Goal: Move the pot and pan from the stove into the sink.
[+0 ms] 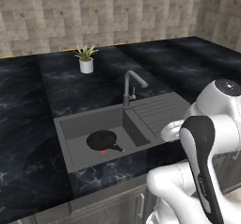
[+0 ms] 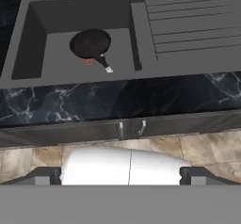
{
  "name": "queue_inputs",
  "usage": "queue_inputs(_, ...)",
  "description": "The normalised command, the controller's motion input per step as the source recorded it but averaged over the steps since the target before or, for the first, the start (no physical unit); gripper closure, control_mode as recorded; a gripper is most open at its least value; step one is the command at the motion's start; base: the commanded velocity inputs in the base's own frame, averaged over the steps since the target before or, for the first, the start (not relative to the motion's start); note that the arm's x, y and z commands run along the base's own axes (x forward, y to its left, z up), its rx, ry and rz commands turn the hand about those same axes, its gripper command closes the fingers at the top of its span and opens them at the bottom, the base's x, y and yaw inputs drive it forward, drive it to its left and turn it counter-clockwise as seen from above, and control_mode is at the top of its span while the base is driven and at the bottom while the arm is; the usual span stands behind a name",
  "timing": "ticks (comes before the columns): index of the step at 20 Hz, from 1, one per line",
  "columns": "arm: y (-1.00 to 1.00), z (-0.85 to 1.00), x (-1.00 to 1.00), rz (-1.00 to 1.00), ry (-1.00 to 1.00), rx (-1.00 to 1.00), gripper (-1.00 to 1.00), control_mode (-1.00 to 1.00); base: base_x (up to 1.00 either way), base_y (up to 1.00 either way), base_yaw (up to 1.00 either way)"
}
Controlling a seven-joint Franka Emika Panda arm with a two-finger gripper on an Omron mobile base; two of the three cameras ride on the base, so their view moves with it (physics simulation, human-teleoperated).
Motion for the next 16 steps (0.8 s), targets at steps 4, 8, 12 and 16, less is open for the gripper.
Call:
queue_inputs(4,-0.01,-0.01,-0.2,0.02,-0.04,0.0,-1.0,1.0,-0.63,-0.09,0.05)
queue_inputs(8,0.0,0.0,0.0,0.0,0.0,0.0,-1.0,1.0,-0.93,-0.15,0.05)
queue_inputs(12,0.0,0.0,0.0,0.0,0.0,0.0,-1.0,1.0,-0.61,-0.11,-0.12)
queue_inputs(16,0.0,0.0,0.0,0.0,0.0,0.0,-1.0,1.0,-0.22,-0.1,-0.34)
